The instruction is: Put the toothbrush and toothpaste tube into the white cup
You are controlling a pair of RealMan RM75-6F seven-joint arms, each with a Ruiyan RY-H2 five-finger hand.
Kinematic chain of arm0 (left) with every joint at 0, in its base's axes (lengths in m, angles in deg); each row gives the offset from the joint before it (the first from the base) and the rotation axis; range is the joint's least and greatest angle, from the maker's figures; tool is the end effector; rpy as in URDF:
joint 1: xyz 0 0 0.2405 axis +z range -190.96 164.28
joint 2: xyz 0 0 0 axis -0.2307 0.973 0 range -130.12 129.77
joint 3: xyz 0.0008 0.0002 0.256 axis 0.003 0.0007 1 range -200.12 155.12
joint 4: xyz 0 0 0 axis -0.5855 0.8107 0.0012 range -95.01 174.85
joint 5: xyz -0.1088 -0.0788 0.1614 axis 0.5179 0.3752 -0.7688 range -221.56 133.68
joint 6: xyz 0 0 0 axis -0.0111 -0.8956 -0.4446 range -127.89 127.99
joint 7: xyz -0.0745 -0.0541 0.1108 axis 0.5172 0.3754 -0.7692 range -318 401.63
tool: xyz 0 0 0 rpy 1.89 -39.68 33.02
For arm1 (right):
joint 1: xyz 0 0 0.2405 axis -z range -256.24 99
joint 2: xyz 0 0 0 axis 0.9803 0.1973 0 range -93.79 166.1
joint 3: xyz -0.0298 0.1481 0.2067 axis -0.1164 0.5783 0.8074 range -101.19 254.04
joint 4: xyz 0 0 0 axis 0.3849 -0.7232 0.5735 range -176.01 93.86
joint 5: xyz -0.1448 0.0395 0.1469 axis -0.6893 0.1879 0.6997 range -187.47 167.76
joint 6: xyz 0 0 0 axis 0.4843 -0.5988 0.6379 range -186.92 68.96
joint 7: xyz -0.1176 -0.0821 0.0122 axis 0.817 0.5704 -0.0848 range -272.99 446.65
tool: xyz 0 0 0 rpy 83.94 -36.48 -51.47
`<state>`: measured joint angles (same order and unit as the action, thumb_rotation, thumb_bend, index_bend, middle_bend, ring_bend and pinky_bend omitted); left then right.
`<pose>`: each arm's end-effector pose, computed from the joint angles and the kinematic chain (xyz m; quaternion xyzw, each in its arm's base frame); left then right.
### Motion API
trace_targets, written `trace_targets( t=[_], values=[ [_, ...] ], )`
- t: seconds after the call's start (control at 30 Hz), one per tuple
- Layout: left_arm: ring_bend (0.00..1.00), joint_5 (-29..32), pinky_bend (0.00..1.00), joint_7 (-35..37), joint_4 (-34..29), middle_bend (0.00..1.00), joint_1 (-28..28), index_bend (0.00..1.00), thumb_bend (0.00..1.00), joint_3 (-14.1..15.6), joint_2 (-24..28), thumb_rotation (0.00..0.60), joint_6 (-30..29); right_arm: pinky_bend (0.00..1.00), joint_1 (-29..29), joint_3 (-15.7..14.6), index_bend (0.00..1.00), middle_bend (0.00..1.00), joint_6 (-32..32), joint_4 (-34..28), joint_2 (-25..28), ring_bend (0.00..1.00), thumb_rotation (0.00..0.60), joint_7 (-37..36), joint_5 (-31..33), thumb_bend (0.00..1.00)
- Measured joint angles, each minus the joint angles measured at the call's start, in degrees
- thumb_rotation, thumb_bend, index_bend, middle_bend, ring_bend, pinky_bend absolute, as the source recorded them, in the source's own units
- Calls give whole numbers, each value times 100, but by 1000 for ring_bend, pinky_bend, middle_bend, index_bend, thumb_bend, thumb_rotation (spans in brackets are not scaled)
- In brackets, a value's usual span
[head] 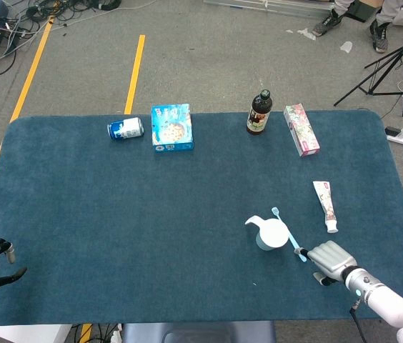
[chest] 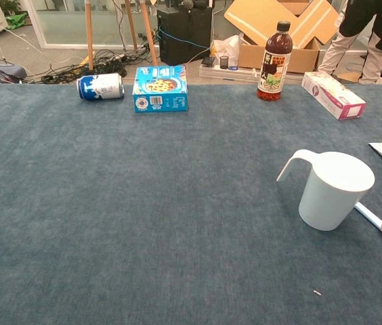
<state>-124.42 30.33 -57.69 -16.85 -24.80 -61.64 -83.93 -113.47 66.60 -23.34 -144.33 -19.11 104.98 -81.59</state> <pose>-0.3148 0.1699 0.1662 -0.5989 -0.3789 -0.3084 0.6345 -0.2819 -0.2245 0.0844 0.8431 -0.4094 0.0535 0.3445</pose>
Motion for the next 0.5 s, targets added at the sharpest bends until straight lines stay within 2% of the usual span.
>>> trace_targets(
  t=[0.5],
  values=[
    [437, -24, 408, 33, -24, 543, 13, 658, 2, -2, 19, 600, -39, 1000, -94, 30, 156, 1000, -130, 125, -169, 1000, 600, -83, 33, 410]
  ],
)
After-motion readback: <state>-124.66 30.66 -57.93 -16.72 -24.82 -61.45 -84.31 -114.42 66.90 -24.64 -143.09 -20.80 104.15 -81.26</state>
